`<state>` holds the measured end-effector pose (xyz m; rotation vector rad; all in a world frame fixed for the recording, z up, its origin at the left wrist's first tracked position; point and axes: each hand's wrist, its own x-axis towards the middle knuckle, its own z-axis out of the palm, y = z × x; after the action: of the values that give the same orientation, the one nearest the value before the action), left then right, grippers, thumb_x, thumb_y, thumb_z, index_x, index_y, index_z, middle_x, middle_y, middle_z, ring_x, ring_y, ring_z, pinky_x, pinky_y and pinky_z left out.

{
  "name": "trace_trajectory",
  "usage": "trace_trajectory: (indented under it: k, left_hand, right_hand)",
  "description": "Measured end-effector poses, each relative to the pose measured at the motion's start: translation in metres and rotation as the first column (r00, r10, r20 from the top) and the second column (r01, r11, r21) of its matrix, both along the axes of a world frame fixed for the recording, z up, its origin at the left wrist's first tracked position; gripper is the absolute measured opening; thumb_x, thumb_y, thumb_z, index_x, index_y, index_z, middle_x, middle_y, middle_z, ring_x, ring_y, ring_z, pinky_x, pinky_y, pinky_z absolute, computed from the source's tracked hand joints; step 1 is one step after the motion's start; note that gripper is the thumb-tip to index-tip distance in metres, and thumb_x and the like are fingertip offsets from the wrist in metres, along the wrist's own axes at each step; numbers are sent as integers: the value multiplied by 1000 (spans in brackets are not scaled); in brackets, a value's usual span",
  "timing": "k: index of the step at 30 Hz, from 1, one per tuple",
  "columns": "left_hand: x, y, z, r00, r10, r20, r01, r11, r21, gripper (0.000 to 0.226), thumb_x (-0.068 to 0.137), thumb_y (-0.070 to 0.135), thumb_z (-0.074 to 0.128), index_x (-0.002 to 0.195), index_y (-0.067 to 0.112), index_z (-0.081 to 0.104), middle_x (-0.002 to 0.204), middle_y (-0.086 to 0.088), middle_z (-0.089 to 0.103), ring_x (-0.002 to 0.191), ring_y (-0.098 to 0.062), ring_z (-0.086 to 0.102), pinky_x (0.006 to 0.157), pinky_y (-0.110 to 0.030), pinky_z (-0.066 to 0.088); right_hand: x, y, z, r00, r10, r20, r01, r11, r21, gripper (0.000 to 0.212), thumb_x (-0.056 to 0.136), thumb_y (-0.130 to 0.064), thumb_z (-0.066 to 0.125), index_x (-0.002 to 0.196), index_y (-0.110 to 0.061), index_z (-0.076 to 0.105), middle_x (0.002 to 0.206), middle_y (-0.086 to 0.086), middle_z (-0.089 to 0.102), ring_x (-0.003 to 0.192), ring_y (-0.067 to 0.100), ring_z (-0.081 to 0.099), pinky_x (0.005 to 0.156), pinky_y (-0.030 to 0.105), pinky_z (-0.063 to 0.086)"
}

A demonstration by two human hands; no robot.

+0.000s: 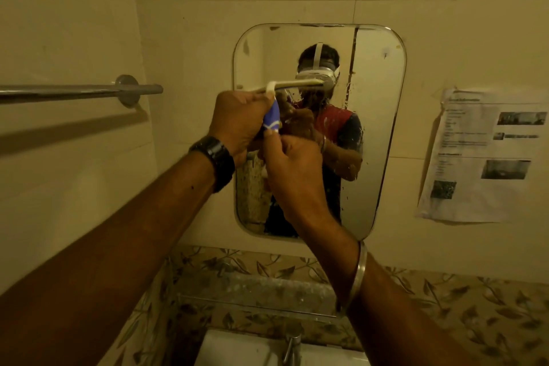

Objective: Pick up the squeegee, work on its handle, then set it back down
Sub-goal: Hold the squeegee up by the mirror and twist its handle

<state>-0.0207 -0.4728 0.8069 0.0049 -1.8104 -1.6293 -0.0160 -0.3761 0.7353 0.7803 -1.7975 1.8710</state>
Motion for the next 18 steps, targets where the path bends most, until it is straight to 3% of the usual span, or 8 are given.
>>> trace_trajectory:
  k: [3, 6, 7, 11, 15, 18]
  left_hand:
    - [4, 9, -7, 1000, 9, -6, -10, 998, -64, 19, 95, 25, 69, 92, 8, 78, 91, -17, 77, 81, -31, 75, 76, -45, 65]
    - [9, 21, 24, 996, -5, -89, -4, 995, -100, 22, 95, 26, 68, 81, 11, 75, 76, -4, 73, 67, -19, 71, 67, -36, 64]
    - [7, 23, 39, 993, 10, -116, -24, 993, -117, 27, 95, 27, 68, 79, 6, 74, 74, -6, 73, 66, -21, 71, 67, -38, 64]
    - [-11, 25, 79, 986, 42, -159, -65, 988, -142, 37, 88, 31, 72, 73, -3, 70, 81, -28, 71, 83, -48, 72, 74, -61, 61]
    - [-11, 35, 59, 994, 42, -105, -59, 985, -164, 36, 91, 30, 70, 84, -5, 74, 88, -29, 73, 79, -42, 74, 76, -60, 61]
    - [-8, 42, 24, 999, 40, -33, -45, 980, -192, 29, 94, 27, 68, 74, 7, 75, 75, -15, 73, 68, -29, 71, 73, -46, 63]
  right_hand:
    - [4, 8, -8, 999, -28, -18, 28, 1000, 9, 47, 108, -25, 55, 68, 0, 62, 57, 11, 58, 50, 31, 54, 52, 49, 54]
    - [3, 17, 24, 997, -20, -72, 19, 1000, -18, 43, 108, -22, 54, 68, -7, 60, 59, 9, 57, 49, 16, 52, 49, 32, 52]
    - [2, 20, 38, 996, -23, -90, 20, 999, -27, 42, 108, -21, 54, 69, -9, 59, 61, 11, 59, 51, 15, 53, 49, 29, 52]
    - [-11, 26, 76, 995, -35, -91, 28, 997, -75, 42, 108, -22, 53, 67, -16, 58, 60, 2, 60, 49, 11, 56, 51, 26, 53]
    - [-11, 33, 52, 998, -23, -64, 19, 998, -66, 40, 108, -23, 53, 73, -8, 62, 63, 12, 62, 52, 17, 56, 52, 29, 52]
    - [-5, 38, 14, 1000, 1, -11, -2, 997, -75, 41, 108, -21, 54, 70, -8, 60, 58, 2, 57, 49, 16, 52, 48, 30, 49]
